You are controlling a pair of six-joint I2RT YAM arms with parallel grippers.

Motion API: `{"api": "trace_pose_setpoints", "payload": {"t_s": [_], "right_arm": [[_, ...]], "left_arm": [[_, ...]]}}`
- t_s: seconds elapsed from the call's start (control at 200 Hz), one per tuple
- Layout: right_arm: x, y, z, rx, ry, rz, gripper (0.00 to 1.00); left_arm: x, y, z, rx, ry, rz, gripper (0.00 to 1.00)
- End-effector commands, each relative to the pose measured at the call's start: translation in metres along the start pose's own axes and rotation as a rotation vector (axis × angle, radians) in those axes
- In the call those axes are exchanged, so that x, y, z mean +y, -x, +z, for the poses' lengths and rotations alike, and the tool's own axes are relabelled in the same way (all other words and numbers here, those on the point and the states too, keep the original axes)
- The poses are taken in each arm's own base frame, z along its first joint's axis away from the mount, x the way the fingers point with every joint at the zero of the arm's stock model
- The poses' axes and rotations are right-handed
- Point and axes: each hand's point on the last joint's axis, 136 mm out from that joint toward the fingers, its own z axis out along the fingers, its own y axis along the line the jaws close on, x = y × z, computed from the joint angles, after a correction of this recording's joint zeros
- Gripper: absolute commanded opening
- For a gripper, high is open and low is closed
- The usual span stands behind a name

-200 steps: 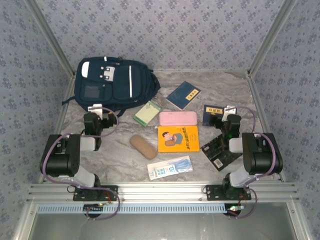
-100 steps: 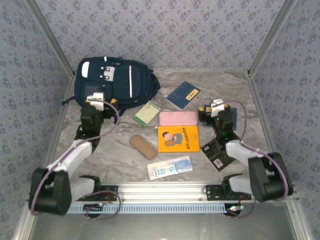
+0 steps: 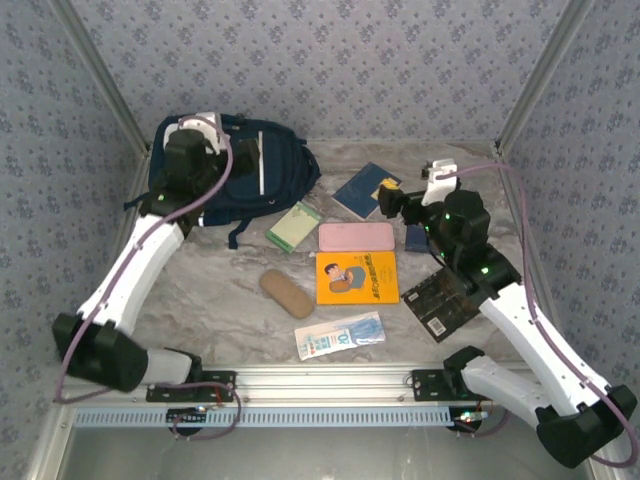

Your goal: Pack books, pencil case, and school supplies into a backpack

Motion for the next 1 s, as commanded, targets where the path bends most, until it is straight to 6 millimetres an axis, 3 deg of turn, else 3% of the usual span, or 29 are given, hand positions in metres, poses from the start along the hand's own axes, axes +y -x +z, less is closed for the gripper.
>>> {"api": "trace_pose_setpoints", "payload": {"t_s": [0.0,0.085,0.26,0.33,0.425,0.555,0.69,0.834,0.994], "right_arm": [[-0.017,-0.063,-0.001,0.180,-0.040,0.149,1.00],[-0.018,-0.075,0.000,0.233,-0.015,0.245,1.00],[-0.018,-0.114,0.002,0.423,-0.057,0.351,1.00],[-0.007,-0.125,0.001,0.492,-0.002,0.329,1.00],[0.021,-0.134,-0.006,0.562,0.170,0.312,1.00],[0.029,-0.142,-0.010,0.588,0.200,0.326,0.98],[0.027,-0.164,-0.013,0.651,0.187,0.323,0.95],[0.032,-0.188,-0.011,0.713,0.220,0.321,0.90],[0.037,-0.212,-0.010,0.778,0.239,0.337,0.81]], "left_arm": [[0.015,-0.039,0.041,0.207,-0.087,-0.298,0.98],[0.023,-0.035,0.072,0.214,-0.146,-0.388,0.98],[0.028,-0.044,0.128,0.304,-0.167,-0.383,0.98],[0.033,-0.056,0.150,0.339,-0.160,-0.381,0.96],[0.043,-0.075,0.175,0.366,-0.164,-0.413,0.91],[0.041,-0.103,0.204,0.413,-0.220,-0.483,0.80],[0.028,-0.124,0.220,0.446,-0.279,-0.502,0.72],[0.013,-0.133,0.224,0.446,-0.355,-0.503,0.66],[0.006,-0.139,0.225,0.454,-0.402,-0.512,0.48]]}}
